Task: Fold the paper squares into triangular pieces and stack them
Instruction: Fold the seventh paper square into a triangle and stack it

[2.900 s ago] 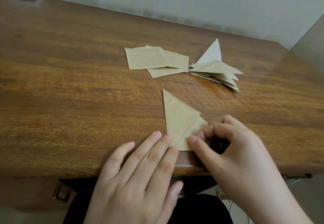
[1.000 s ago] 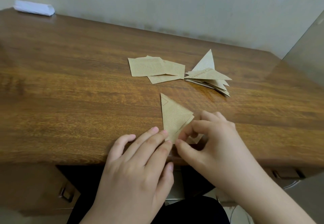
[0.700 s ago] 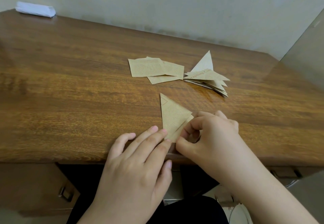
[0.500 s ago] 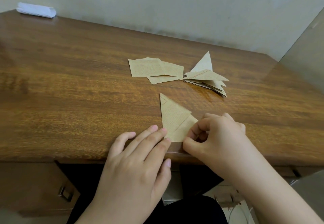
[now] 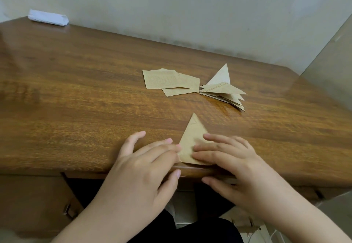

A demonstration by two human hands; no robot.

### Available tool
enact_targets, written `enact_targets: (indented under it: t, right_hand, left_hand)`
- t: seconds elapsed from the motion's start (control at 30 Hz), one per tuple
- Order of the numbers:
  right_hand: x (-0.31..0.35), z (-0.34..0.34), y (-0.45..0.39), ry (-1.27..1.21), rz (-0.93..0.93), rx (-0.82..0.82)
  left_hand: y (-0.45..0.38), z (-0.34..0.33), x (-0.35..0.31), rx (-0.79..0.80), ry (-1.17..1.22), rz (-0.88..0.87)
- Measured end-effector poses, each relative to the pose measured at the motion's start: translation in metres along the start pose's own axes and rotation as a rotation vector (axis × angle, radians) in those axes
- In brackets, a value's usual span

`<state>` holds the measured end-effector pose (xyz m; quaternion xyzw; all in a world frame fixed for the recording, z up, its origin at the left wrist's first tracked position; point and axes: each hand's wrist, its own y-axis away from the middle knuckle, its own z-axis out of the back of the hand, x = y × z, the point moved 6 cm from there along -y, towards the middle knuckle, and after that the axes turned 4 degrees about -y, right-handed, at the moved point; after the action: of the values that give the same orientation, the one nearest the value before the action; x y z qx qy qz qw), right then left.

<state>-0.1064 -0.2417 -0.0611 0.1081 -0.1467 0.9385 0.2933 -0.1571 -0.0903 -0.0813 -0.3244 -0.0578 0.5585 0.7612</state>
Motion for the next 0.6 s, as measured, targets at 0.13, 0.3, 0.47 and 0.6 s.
enact_targets:
  t: [0.13, 0.3, 0.47, 0.6]
  right_hand:
    - [0.01, 0.0, -0.01, -0.006, 0.049, -0.056]
    - [0.011, 0.001, -0.025, -0.068, 0.023, 0.0]
    - [0.002, 0.003, -0.039, -0.235, -0.107, 0.105]
    - [-0.004, 0.005, -0.05, -0.194, -0.304, 0.156]
  left_hand:
    - [-0.001, 0.003, 0.008, 0.02, 0.058, 0.019]
    - [-0.003, 0.007, 0.009, -0.019, 0.074, 0.117]
    - [-0.006, 0.007, 0.012, -0.085, 0.043, 0.268]
    - [-0.007, 0.004, 0.015, -0.09, -0.046, 0.409]
